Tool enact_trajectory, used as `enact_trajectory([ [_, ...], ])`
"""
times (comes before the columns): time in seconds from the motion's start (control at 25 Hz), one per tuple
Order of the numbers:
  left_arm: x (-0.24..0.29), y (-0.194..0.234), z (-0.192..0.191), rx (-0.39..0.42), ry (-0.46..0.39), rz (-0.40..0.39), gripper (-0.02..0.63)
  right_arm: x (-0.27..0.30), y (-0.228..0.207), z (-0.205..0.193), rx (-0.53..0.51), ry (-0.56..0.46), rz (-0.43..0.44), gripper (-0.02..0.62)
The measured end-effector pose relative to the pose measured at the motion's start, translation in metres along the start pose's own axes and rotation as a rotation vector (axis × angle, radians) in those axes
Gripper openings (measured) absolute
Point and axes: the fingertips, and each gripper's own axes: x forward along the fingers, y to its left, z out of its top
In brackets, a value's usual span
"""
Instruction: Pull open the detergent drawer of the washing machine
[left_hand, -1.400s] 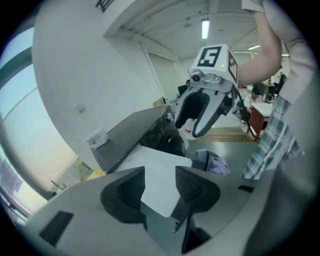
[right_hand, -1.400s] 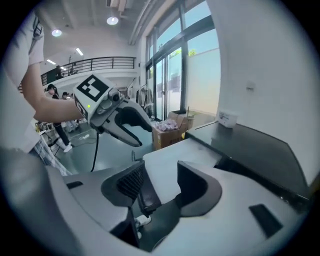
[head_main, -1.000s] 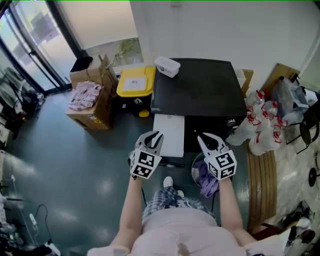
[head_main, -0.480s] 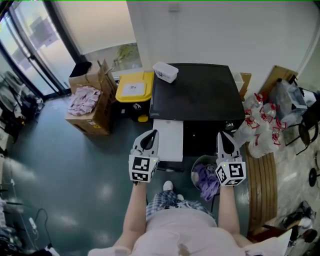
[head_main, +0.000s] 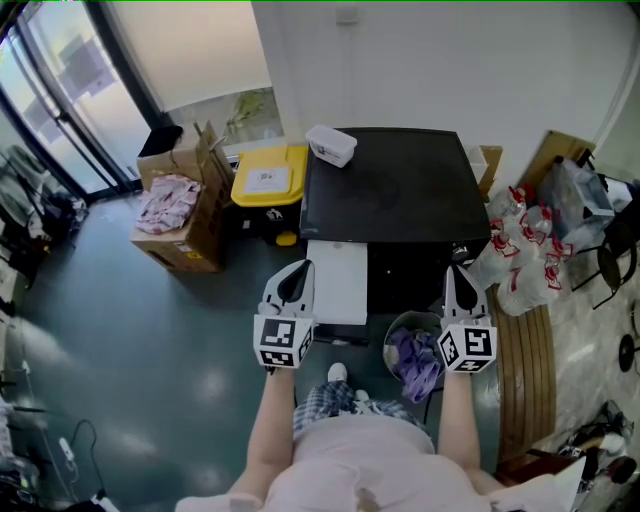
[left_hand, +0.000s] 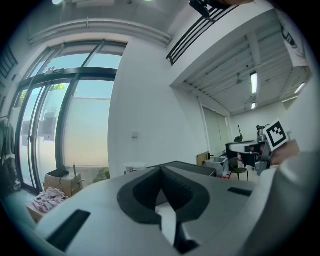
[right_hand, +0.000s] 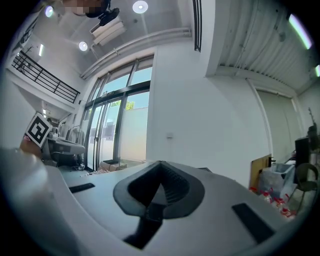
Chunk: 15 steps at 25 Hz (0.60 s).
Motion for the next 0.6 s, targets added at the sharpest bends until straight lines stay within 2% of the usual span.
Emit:
enact_trajectory([
  [0.6, 0.0015, -0.0022, -0.0041, 0.001, 0.013, -0.006, 0.025, -0.0013, -0.0023, -0.0076, -0.023, 0.034, 0.010, 0.014],
])
